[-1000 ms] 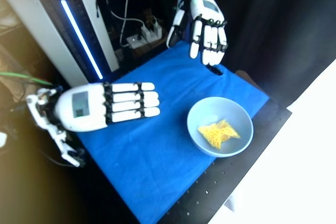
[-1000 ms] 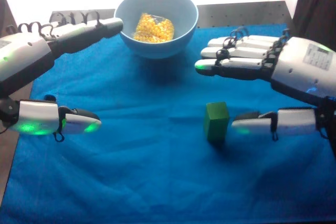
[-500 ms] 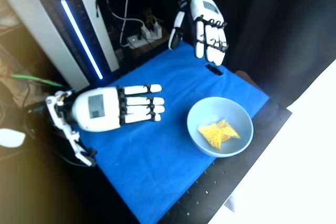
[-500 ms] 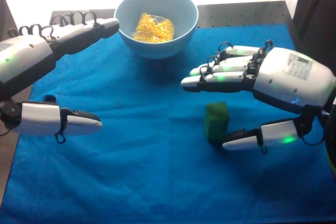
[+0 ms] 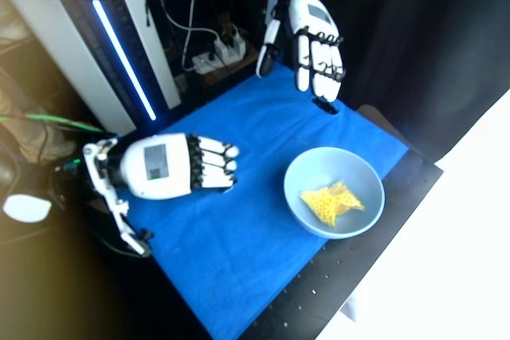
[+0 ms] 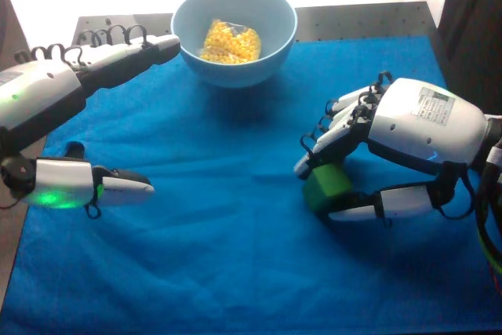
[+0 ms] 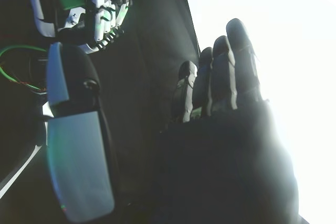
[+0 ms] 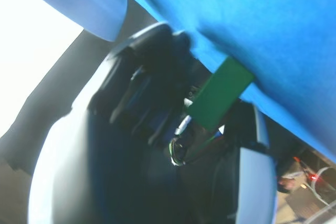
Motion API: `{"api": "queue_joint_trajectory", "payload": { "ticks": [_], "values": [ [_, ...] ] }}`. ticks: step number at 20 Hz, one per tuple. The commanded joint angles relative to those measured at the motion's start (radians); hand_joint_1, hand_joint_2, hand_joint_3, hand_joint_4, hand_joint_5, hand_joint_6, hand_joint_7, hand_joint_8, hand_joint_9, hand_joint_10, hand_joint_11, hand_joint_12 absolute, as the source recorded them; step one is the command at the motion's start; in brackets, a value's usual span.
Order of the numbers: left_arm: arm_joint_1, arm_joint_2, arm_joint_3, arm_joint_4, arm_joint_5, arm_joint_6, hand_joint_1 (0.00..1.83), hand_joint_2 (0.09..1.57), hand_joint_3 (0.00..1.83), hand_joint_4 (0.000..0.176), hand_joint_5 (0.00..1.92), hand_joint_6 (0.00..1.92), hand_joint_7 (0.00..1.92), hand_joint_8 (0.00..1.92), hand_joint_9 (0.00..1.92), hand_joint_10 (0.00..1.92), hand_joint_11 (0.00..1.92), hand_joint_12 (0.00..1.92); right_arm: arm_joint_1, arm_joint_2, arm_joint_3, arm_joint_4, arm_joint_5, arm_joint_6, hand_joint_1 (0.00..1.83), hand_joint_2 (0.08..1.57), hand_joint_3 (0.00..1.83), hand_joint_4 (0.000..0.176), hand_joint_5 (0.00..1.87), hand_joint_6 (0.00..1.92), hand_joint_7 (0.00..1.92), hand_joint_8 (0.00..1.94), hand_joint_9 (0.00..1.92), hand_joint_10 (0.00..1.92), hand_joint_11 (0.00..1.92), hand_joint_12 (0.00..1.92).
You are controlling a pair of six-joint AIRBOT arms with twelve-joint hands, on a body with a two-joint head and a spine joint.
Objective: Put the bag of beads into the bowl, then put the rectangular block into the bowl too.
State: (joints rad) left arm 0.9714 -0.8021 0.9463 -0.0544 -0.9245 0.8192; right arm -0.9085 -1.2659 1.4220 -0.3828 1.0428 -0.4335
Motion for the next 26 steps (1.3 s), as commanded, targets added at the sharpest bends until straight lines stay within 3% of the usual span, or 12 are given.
{"api": "queue_joint_trajectory", "payload": {
  "ticks": [1,2,3,4,5,6,8,11,15,16,20,26],
  "values": [
    [-0.006,-0.003,-0.001,-0.008,-0.126,-0.005,0.92,0.96,0.0,0.089,0.06,0.0,0.09,0.0,0.11,0.0,0.0,0.59,0.01,-0.004,0.002,0.035,0.085,0.008,1.16,1.05,0.0,0.0,1.11,0.74,1.33,0.16,1.05,1.01,0.85,1.51],
    [-0.005,-0.004,-0.001,-0.008,-0.126,-0.006,0.92,0.96,0.0,0.09,0.05,0.0,0.09,0.0,0.11,0.0,0.0,0.58,0.01,-0.003,0.003,0.036,0.086,0.008,1.16,1.06,0.0,0.0,1.11,0.76,1.33,0.21,1.05,1.04,0.86,1.53],
    [-0.003,-0.005,-0.001,-0.008,-0.126,-0.007,0.93,0.96,0.0,0.09,0.05,0.0,0.09,0.0,0.11,0.0,0.0,0.55,0.011,0.0,0.003,0.038,0.086,0.008,1.26,1.06,0.01,0.0,1.15,0.47,1.14,0.9,1.05,1.13,0.86,1.6],
    [0.0,-0.006,-0.001,-0.008,-0.127,-0.01,0.93,0.97,0.0,0.091,0.05,0.0,0.09,0.0,0.12,0.0,0.0,0.54,0.013,0.005,0.003,0.041,0.094,0.008,1.27,1.07,0.01,0.0,1.15,0.41,1.1,1.05,1.05,1.15,0.86,1.61],
    [0.005,-0.006,-0.001,-0.008,-0.128,-0.012,0.94,0.97,0.0,0.087,0.04,0.0,0.08,0.0,0.11,0.0,0.0,0.52,0.013,0.015,0.003,0.043,0.116,0.008,1.21,1.03,0.0,0.0,1.19,0.55,1.09,1.03,1.02,1.3,0.87,1.66],
    [0.01,-0.006,-0.001,-0.008,-0.129,-0.015,0.95,0.97,0.0,0.082,0.04,0.0,0.08,0.0,0.1,0.0,0.0,0.55,0.018,0.039,-0.001,0.047,0.138,0.008,1.18,1.04,0.0,0.0,1.16,0.66,1.08,1.55,1.11,1.8,1.1,1.87],
    [0.013,-0.007,-0.001,-0.01,-0.13,-0.016,0.95,0.97,0.0,0.085,0.04,0.0,0.08,0.0,0.12,0.01,0.0,0.63,0.037,0.093,-0.015,0.047,0.151,0.008,1.15,1.06,0.0,0.0,1.1,0.77,1.06,1.73,1.15,1.92,1.19,1.92],
    [0.023,-0.01,-0.001,-0.022,-0.136,-0.016,0.98,0.98,0.0,0.08,0.04,0.0,0.08,0.0,0.12,0.0,0.0,0.62,0.089,0.147,-0.019,0.057,0.183,0.008,1.17,1.07,0.0,0.0,1.08,0.8,1.06,1.21,1.05,1.48,0.93,1.74],
    [0.026,-0.014,0.001,-0.026,-0.143,-0.016,0.97,0.96,0.0,0.104,0.08,0.0,0.09,0.0,0.1,0.0,0.0,0.56,0.223,0.131,0.033,0.057,0.181,0.008,1.15,1.07,0.0,0.0,1.08,0.8,0.97,1.36,0.87,1.6,0.69,1.86],
    [0.026,-0.015,0.003,-0.026,-0.143,-0.016,0.97,0.96,0.0,0.111,0.09,0.0,0.1,0.0,0.1,0.0,0.0,0.51,0.262,0.092,0.07,0.057,0.175,0.008,1.18,1.04,0.0,0.0,1.15,0.68,0.97,1.48,0.9,1.77,0.79,1.91],
    [0.026,-0.029,0.014,-0.026,-0.152,-0.022,0.91,0.97,0.0,0.114,0.07,0.0,0.08,0.0,0.1,0.01,0.0,0.47,0.353,-0.037,0.193,0.058,0.098,0.008,1.28,1.08,0.0,0.0,1.11,0.51,1.08,1.1,1.11,1.28,1.02,1.55],
    [-0.012,-0.07,0.058,0.001,-0.136,-0.044,0.89,0.97,0.0,0.088,0.06,0.0,0.07,0.0,0.1,0.0,0.0,0.49,0.496,-0.255,0.427,-0.045,-0.13,0.008,1.17,1.06,0.0,0.0,1.1,0.77,1.31,0.74,1.24,1.23,1.07,1.59]
  ]
}}
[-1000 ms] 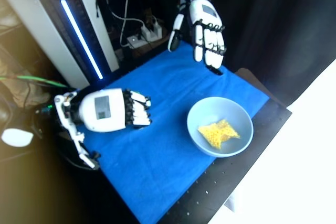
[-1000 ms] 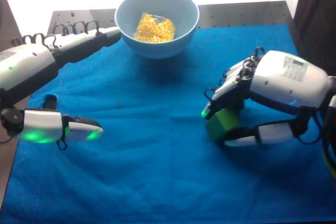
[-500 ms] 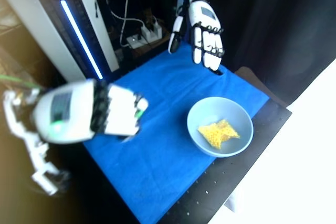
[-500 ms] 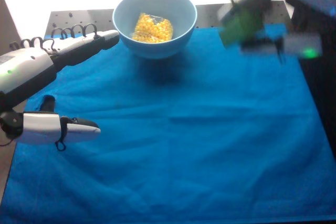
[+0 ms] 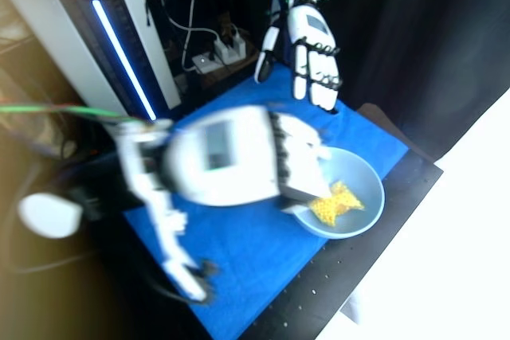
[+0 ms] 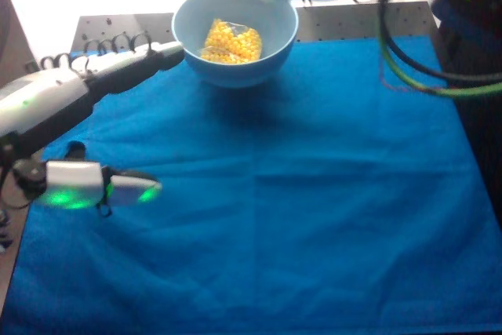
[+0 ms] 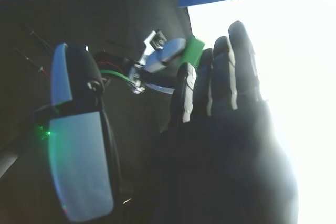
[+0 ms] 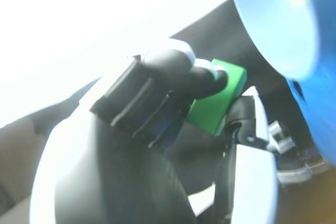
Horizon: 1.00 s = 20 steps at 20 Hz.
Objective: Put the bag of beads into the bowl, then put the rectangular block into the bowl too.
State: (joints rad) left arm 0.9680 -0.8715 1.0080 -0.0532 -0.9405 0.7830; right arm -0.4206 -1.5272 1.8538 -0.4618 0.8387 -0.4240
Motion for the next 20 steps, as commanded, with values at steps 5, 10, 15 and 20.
{"api": "queue_joint_trajectory", "payload": {
  "ticks": [5,10,15,20],
  "values": [
    [-0.049,-0.035,0.028,0.026,-0.1,-0.025,0.89,1.0,0.0,0.057,0.1,0.01,0.14,0.01,0.15,0.01,0.0,0.53,0.018,-0.046,0.05,0.019,0.018,-0.002,0.86,0.98,0.0,0.014,0.57,0.22,0.89,0.35,0.74,0.71,0.49,1.42],
    [-0.049,-0.035,0.028,0.022,-0.107,-0.031,0.94,1.02,0.0,0.038,0.17,0.01,0.24,0.02,0.19,0.02,0.0,0.73,0.018,-0.045,0.05,0.017,0.014,-0.002,0.55,0.89,0.0,0.156,0.0,0.0,0.2,0.0,0.19,0.0,0.0,0.57],
    [-0.048,-0.033,0.02,0.013,-0.123,-0.031,0.87,1.02,0.0,0.022,0.23,0.01,0.28,0.0,0.23,0.02,0.0,0.84,0.016,0.017,-0.045,0.019,0.071,-0.002,0.6,0.85,0.0,0.173,0.0,0.0,0.15,0.0,0.14,0.0,0.0,0.45],
    [0.003,0.01,-0.013,-0.045,-0.223,-0.031,0.9,1.01,0.0,0.0,0.25,0.01,0.3,0.0,0.28,0.02,0.0,1.02,-0.144,0.203,-0.224,0.178,0.28,-0.002,0.58,0.78,0.0,0.176,0.0,0.0,0.18,0.0,0.12,0.0,0.0,0.39]
  ]
}}
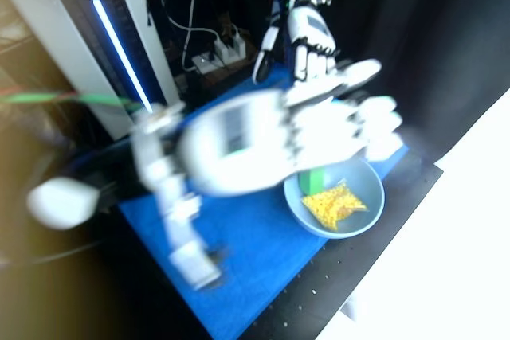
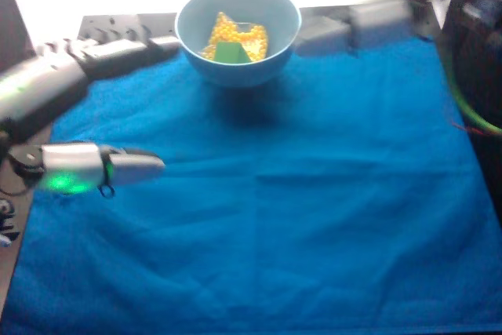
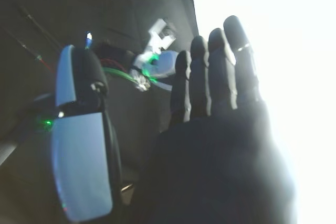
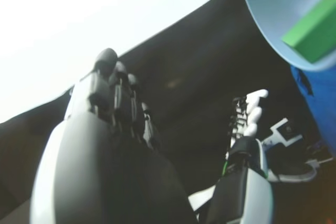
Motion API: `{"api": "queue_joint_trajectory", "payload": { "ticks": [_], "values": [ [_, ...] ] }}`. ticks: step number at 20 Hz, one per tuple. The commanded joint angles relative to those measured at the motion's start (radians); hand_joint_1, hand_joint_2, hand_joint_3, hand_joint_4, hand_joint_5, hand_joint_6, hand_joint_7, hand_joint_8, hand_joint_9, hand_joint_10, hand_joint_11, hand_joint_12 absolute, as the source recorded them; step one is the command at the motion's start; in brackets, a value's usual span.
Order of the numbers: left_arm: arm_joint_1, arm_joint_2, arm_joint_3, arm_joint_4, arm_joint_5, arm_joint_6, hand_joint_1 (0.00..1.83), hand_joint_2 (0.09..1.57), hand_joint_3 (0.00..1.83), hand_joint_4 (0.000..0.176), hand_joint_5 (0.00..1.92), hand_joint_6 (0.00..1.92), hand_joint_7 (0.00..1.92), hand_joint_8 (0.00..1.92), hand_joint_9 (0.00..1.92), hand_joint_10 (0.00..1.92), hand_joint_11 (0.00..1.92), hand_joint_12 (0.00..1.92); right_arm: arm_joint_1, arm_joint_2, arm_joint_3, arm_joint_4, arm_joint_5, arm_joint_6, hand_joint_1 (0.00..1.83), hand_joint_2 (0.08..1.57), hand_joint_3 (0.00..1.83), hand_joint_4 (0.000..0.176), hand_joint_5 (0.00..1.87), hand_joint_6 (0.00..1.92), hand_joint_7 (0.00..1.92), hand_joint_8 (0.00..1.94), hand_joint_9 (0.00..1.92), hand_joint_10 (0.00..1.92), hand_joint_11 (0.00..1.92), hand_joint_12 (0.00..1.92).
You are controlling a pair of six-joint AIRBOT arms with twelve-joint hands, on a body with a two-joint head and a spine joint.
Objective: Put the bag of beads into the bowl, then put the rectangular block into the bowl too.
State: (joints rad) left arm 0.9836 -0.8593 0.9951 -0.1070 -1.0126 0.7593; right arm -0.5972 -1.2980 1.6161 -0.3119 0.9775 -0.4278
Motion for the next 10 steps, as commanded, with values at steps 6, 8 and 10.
{"api": "queue_joint_trajectory", "payload": {
  "ticks": [6,8,10],
  "values": [
    [0.058,0.055,-0.06,-0.034,-0.331,0.001,0.71,0.98,0.0,0.051,0.17,0.0,0.18,0.0,0.25,0.0,0.0,0.95,-0.213,0.166,-0.23,0.262,0.461,0.002,0.67,0.87,0.0,0.176,0.0,0.0,0.12,0.0,0.14,0.01,0.0,0.19],
    [0.097,0.083,-0.089,-0.05,-0.422,0.018,0.67,0.96,0.0,0.099,0.13,0.0,0.18,0.0,0.25,0.0,0.0,0.98,-0.298,0.203,-0.289,0.328,0.565,0.002,0.62,0.89,0.0,0.168,0.01,0.0,0.12,0.0,0.12,0.0,0.0,0.13],
    [0.115,0.116,-0.119,-0.055,-0.497,0.058,0.51,0.95,0.0,0.096,0.1,0.0,0.19,0.0,0.24,0.0,0.0,1.14,-0.372,0.241,-0.349,0.39,0.664,0.002,0.46,0.93,0.0,0.176,0.0,0.0,0.02,0.0,0.01,0.0,0.0,0.0]
  ]
}}
